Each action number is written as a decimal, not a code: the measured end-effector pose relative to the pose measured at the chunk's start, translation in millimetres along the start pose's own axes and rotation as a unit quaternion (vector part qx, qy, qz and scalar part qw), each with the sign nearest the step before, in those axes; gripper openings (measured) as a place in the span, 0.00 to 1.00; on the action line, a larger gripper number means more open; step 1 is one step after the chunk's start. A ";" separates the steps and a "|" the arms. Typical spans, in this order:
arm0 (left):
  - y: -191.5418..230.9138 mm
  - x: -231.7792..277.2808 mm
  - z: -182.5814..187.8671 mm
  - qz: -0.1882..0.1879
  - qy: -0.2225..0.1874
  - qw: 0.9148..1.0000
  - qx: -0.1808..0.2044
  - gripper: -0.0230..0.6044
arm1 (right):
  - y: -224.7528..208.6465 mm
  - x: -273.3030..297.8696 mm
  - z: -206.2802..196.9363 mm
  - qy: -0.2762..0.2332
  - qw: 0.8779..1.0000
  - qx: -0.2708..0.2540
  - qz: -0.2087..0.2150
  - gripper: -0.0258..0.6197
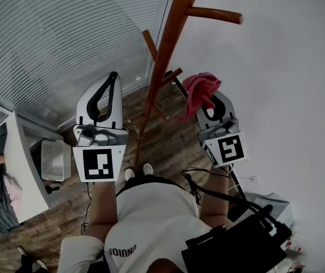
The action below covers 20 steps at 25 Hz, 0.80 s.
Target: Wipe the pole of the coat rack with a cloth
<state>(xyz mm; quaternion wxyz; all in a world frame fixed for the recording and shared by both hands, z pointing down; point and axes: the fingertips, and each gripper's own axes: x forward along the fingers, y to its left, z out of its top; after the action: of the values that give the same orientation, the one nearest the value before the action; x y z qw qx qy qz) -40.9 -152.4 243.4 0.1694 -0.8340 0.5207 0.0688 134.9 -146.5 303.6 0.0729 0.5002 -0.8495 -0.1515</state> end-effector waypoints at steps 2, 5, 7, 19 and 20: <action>0.2 -0.5 0.0 0.001 0.001 1.000 0.001 0.04 | -3.4 -2.7 12.6 -0.020 1.000 -0.004 -0.012 0.17; 0.8 -0.9 -0.8 0.003 0.002 1.000 0.002 0.04 | -7.0 -5.9 25.4 -0.039 0.999 -0.009 -0.023 0.17; 1.2 -1.3 -1.5 0.004 0.002 1.000 0.003 0.04 | -8.0 -7.4 30.9 -0.047 0.998 -0.012 -0.028 0.17; 3.1 -2.6 -3.6 0.007 0.004 1.000 -0.002 0.04 | -4.6 -6.1 38.3 -0.056 0.998 -0.012 -0.022 0.17; 3.5 -2.6 -3.8 0.007 0.004 1.000 -0.002 0.04 | -4.7 -5.6 38.4 -0.057 0.998 -0.012 -0.023 0.17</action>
<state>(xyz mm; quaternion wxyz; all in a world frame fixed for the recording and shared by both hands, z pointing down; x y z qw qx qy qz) -45.4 -153.0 246.9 0.1654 -0.8309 0.5269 0.0676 131.0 -136.7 266.0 0.0270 0.5089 -0.8389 -0.1912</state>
